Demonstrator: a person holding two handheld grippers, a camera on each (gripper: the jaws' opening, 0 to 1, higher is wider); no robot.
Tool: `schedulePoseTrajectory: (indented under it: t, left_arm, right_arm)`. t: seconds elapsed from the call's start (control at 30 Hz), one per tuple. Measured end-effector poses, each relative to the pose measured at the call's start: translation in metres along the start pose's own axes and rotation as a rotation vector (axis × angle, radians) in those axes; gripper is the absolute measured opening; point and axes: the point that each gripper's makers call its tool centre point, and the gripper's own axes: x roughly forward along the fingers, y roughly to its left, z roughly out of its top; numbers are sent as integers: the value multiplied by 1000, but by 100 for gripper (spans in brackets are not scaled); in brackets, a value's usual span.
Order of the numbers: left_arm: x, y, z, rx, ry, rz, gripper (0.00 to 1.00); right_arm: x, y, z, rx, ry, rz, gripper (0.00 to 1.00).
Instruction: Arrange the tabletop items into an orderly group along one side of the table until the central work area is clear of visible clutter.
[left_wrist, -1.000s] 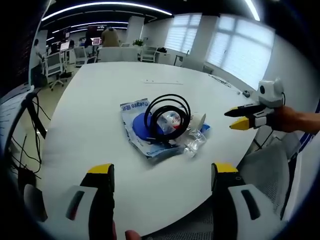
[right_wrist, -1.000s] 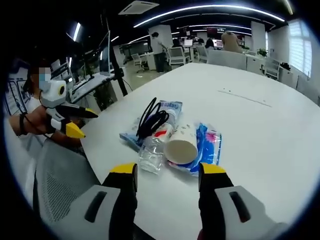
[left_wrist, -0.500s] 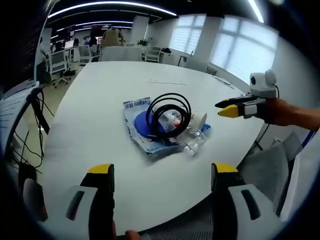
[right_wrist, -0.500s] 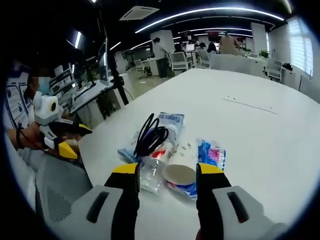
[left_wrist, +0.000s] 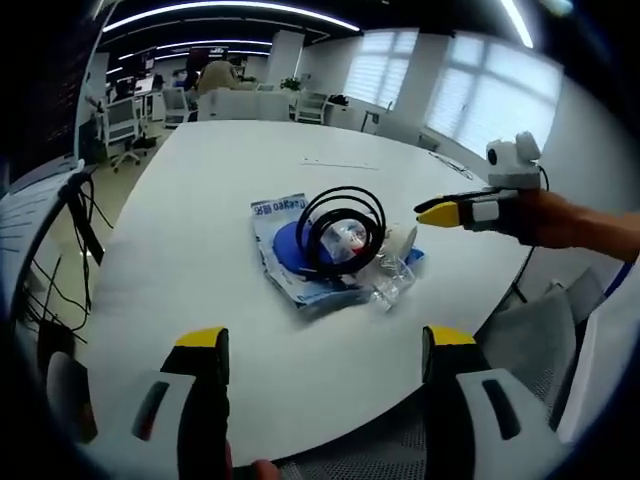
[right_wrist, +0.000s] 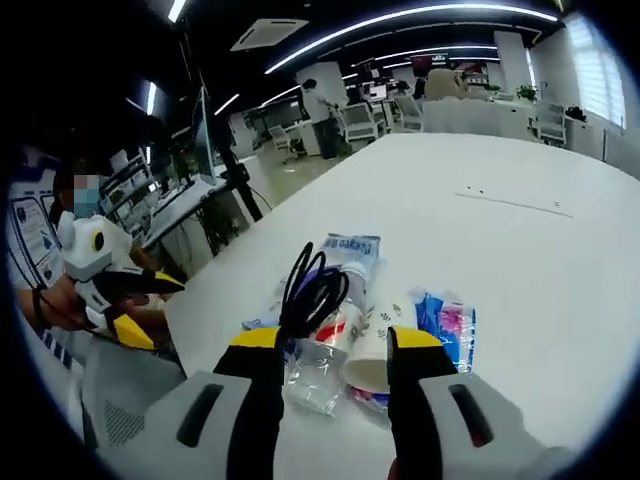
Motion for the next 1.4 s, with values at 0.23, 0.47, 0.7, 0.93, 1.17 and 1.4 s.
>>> schedulePoseTrajectory:
  t: [0.23, 0.47, 0.7, 0.93, 1.17, 1.4]
  left_arm:
    - [1, -5, 4, 13, 4, -15, 81]
    - [0, -9, 7, 28, 7, -27, 81]
    - [-1, -9, 8, 29, 4, -26, 81]
    - [-4, -7, 9, 24, -1, -18, 81]
    - [-7, -6, 11, 23, -7, -12, 81]
    - [-7, -6, 13, 19, -10, -8, 81]
  right_arm:
    - [13, 8, -3, 35, 3, 15, 35]
    - [27, 11, 3, 72, 3, 29, 36]
    - [40, 9, 1, 104, 16, 32, 36]
    - [56, 11, 1, 153, 28, 38, 35]
    - [68, 6, -1, 202, 42, 17, 35]
    - [76, 2, -1, 243, 45, -9, 29]
